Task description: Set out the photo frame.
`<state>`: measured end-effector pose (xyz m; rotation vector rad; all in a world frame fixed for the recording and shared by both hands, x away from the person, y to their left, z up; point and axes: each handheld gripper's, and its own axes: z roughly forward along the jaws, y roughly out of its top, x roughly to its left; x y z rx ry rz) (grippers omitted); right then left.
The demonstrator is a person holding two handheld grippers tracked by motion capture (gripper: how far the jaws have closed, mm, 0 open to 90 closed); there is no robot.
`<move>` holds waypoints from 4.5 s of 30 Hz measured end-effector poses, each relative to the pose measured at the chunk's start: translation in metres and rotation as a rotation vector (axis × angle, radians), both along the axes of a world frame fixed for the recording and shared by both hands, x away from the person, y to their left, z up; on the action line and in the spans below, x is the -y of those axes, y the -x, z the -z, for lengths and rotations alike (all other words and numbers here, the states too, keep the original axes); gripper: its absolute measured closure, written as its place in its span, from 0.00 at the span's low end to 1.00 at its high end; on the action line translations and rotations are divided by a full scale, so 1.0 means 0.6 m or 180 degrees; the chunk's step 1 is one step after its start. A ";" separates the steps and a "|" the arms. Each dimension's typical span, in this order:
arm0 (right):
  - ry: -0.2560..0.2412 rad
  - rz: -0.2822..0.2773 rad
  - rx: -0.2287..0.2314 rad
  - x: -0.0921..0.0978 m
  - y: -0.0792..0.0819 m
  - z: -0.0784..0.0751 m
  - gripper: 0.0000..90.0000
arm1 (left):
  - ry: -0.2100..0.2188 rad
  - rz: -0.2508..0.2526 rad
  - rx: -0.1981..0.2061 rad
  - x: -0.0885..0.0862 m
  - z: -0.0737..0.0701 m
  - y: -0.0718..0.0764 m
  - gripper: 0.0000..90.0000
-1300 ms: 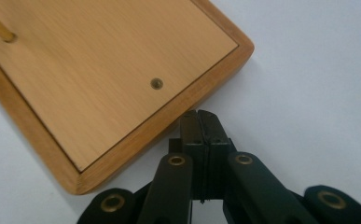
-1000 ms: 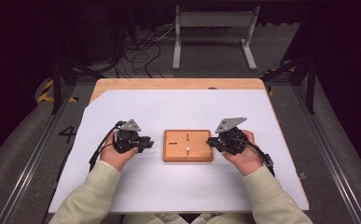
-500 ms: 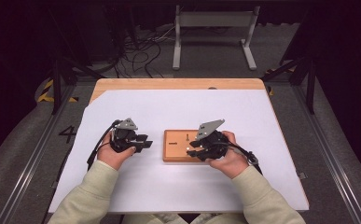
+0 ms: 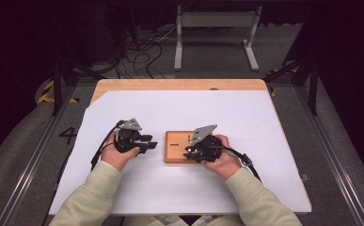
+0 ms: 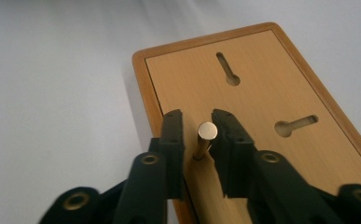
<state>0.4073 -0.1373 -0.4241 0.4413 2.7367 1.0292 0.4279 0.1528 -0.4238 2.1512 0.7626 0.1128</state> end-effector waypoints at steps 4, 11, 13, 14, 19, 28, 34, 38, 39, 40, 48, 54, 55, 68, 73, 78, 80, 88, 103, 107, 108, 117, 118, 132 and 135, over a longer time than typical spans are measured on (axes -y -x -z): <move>0.0086 -0.0051 0.0181 0.000 0.005 0.000 0.92 | 0.0024 0.0010 -0.0058 0.013 -0.002 -0.005 0.66; 0.0198 -0.0105 0.0418 -0.004 0.017 0.002 0.91 | -0.0029 0.0061 -0.0087 0.020 0.002 -0.009 0.66; 0.0290 -0.0146 0.0617 -0.008 0.027 0.004 0.89 | -0.0027 0.0059 -0.0086 0.021 0.002 -0.009 0.66; 0.0342 -0.0189 0.0738 -0.008 0.033 0.005 0.89 | -0.0027 0.0062 -0.0075 0.021 0.002 -0.009 0.66; 0.0508 -0.0294 0.1099 -0.012 0.059 0.009 0.91 | -0.0006 0.0090 -0.0059 0.026 0.003 -0.010 0.60; 0.0843 -0.0479 0.1474 -0.019 0.094 0.011 0.94 | 0.0223 0.0105 -0.0048 0.032 0.003 -0.015 0.45; 0.0808 -0.0479 0.1528 -0.018 0.097 0.015 0.94 | 0.0257 0.0152 -0.0065 0.050 0.001 -0.022 0.39; 0.0816 -0.0469 0.1517 -0.018 0.097 0.015 0.94 | 0.0287 0.0147 -0.0175 0.061 0.007 -0.036 0.36; 0.0815 -0.0478 0.1524 -0.018 0.097 0.015 0.94 | 0.0319 0.0138 -0.0212 0.063 0.010 -0.041 0.36; 0.0823 -0.0481 0.1531 -0.018 0.098 0.015 0.94 | 0.0319 0.0138 -0.0212 0.063 0.010 -0.041 0.35; 0.0844 -0.0484 0.1558 -0.019 0.099 0.015 0.93 | 0.0460 0.0235 -0.0418 0.082 0.034 -0.055 0.35; 0.0856 -0.0484 0.1579 -0.019 0.099 0.015 0.94 | 0.0590 0.0324 -0.0551 0.086 0.043 -0.060 0.38; 0.0857 -0.0492 0.1581 -0.019 0.099 0.015 0.93 | 0.0594 0.0332 -0.0560 0.085 0.043 -0.060 0.39; 0.0510 -0.0382 0.1094 -0.011 0.102 -0.006 0.73 | 0.0480 0.0388 -0.0416 0.084 0.031 -0.050 0.42; 0.0307 -0.0309 0.0867 0.009 0.109 -0.027 0.66 | 0.0386 0.0440 -0.0210 0.084 0.018 -0.034 0.43; 0.0040 -0.0190 0.0841 0.042 0.117 -0.056 0.65 | 0.0234 0.0524 0.0007 0.084 0.001 -0.012 0.47; -0.0026 -0.0138 0.0855 0.057 0.118 -0.067 0.65 | 0.0143 0.0569 0.0101 0.083 -0.006 -0.001 0.48; -0.0166 0.0145 0.0798 0.113 0.119 -0.083 0.68 | 0.0043 0.0766 0.0283 0.074 -0.024 0.028 0.60; -0.0246 0.0881 0.0435 0.223 0.092 -0.045 0.69 | -0.0093 0.1053 0.0325 0.070 -0.028 0.085 0.66; -0.0202 0.0985 0.0325 0.233 0.080 -0.027 0.69 | -0.0109 0.1121 0.0303 0.070 -0.025 0.092 0.65; -0.0189 0.1000 0.0297 0.234 0.079 -0.023 0.69 | -0.0111 0.1141 0.0297 0.070 -0.025 0.094 0.65; -0.0176 0.1001 0.0240 0.234 0.076 -0.015 0.67 | -0.0218 0.1270 0.0328 0.073 -0.017 0.110 0.56; -0.0175 0.1003 0.0232 0.233 0.076 -0.015 0.66 | -0.0220 0.1269 0.0322 0.073 -0.017 0.111 0.56; -0.0118 0.0776 -0.0045 0.215 0.095 0.000 0.80 | -0.0158 0.1077 0.0288 0.023 -0.013 0.114 0.46; -0.0066 0.0665 -0.0131 0.210 0.101 0.002 0.91 | -0.0034 0.1073 0.0313 0.005 -0.018 0.117 0.53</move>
